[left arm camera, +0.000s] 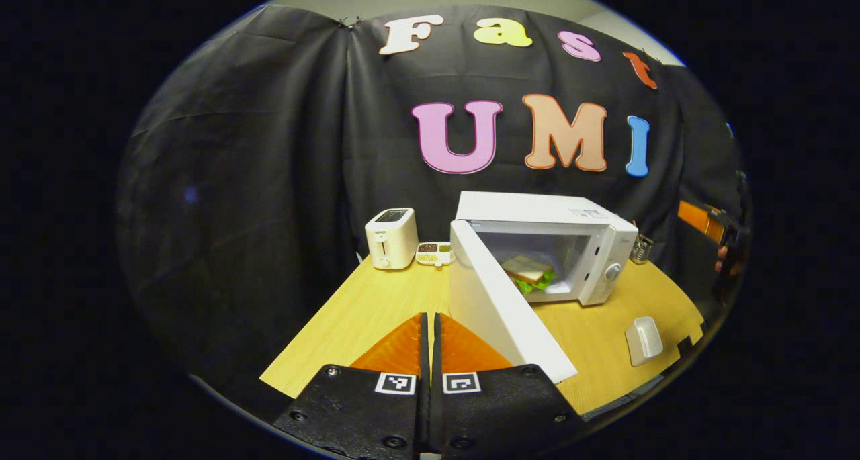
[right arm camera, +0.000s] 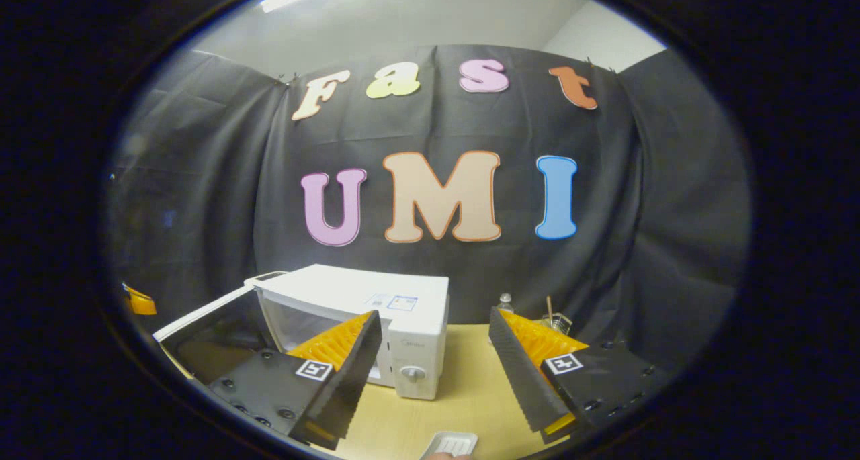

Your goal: Open the microwave oven with the left hand, put the food in, and close the microwave oven.

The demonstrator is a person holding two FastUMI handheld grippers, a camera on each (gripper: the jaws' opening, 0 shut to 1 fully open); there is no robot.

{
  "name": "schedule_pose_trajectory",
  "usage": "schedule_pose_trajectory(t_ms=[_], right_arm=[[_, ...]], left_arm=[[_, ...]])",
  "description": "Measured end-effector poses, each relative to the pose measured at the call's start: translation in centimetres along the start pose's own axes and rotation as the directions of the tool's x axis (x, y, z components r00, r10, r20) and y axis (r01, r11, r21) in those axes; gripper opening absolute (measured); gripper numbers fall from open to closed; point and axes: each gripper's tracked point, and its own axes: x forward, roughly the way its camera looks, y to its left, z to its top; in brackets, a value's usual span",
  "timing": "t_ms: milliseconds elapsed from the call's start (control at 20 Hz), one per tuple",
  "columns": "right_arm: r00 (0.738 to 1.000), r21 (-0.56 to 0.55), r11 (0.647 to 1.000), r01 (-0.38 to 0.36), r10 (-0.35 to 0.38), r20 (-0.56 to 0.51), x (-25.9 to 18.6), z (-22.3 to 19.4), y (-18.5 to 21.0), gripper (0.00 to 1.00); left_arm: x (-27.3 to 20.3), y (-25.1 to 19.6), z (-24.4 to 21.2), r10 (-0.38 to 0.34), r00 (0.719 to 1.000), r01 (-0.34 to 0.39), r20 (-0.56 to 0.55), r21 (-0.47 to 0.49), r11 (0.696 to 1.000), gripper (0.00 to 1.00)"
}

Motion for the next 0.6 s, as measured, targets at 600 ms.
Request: schedule_pose_trajectory(t_ms=[600], right_arm=[[1.0, 0.059, 0.998, -0.015, 0.014, 0.004, 1.0, 1.0, -0.5, 0.98]], left_arm=[[1.7, -4.1, -3.4, -0.048, 0.995, 0.054, -0.088, 0.065, 0.996, 0.01]])
